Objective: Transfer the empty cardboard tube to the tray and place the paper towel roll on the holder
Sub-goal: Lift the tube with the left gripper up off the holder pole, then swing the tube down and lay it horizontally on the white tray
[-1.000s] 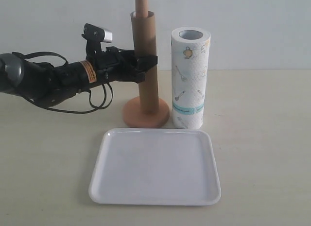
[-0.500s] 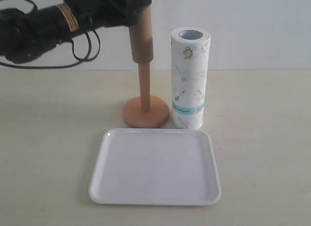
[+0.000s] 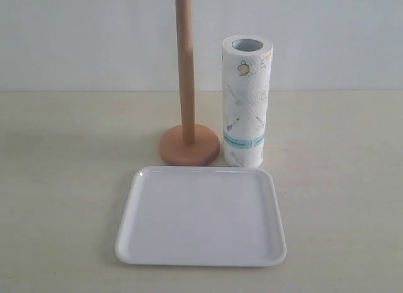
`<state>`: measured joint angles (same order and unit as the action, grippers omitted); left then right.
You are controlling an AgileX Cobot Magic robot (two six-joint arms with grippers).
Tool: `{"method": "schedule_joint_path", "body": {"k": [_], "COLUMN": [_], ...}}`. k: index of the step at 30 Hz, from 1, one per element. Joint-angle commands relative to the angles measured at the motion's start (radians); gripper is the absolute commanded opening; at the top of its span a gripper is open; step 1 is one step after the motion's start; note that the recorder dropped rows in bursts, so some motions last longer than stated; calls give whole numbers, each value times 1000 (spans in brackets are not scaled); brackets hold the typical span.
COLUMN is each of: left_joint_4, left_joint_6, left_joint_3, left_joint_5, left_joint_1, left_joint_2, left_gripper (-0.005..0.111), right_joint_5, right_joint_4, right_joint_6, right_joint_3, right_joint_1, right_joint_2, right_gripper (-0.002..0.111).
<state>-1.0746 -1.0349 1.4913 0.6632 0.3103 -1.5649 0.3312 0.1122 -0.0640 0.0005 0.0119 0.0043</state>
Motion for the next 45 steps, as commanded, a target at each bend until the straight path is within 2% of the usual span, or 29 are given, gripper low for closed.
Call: {"method": "schedule_joint_path", "body": {"k": [1,2,5,7,14,17,20,23,31,34,37,41,43,45], "left_joint_4": [-324,-427,-601,-662,-670,-670,-670,-670,-670,-670,-670,-670,-654,-454], "left_joint_6": [-218,-290,-416,-458,-505,-529,-532,-615,-739,-699,-445,-364,-334,-169], "left_joint_3": [-3,-13,-58,-110,-446,-596,-689,-706,-627,-621,-621,-620,-610,-584], "left_joint_5": [-57,-76,-106,-132,-317,-389,-420,-411,-251,-358,-455,-774,-892,-951], "left_joint_1": [22,37,78,108,224,264,283,283,289,331,409,549,591,623], "left_joint_2": [95,127,205,256,396,400,366,309,120,54,18,16,21,29], "left_gripper": [4,4,4,4,4,4,4,4,4,4,4,4,4,4], "right_joint_5": [-8,-8,-8,-8,-8,-8,-8,-8,-8,-8,-8,-8,-8,-8], "right_joint_4": [-2,-2,-2,-2,-2,-2,-2,-2,-2,-2,-2,-2,-2,-2], "right_joint_6": [-4,-4,-4,-4,-4,-4,-4,-4,-4,-4,-4,-4,-4,-4], "right_joint_3": [0,0,0,0,0,0,0,0,0,0,0,0,0,0], "right_joint_1": [-3,-3,-3,-3,-3,-3,-3,-3,-3,-3,-3,-3,-3,-3], "right_joint_2": [-4,-4,-4,-4,-4,-4,-4,-4,-4,-4,-4,-4,-4,-4], "right_gripper": [2,2,2,2,2,2,2,2,2,2,2,2,2,2]}}
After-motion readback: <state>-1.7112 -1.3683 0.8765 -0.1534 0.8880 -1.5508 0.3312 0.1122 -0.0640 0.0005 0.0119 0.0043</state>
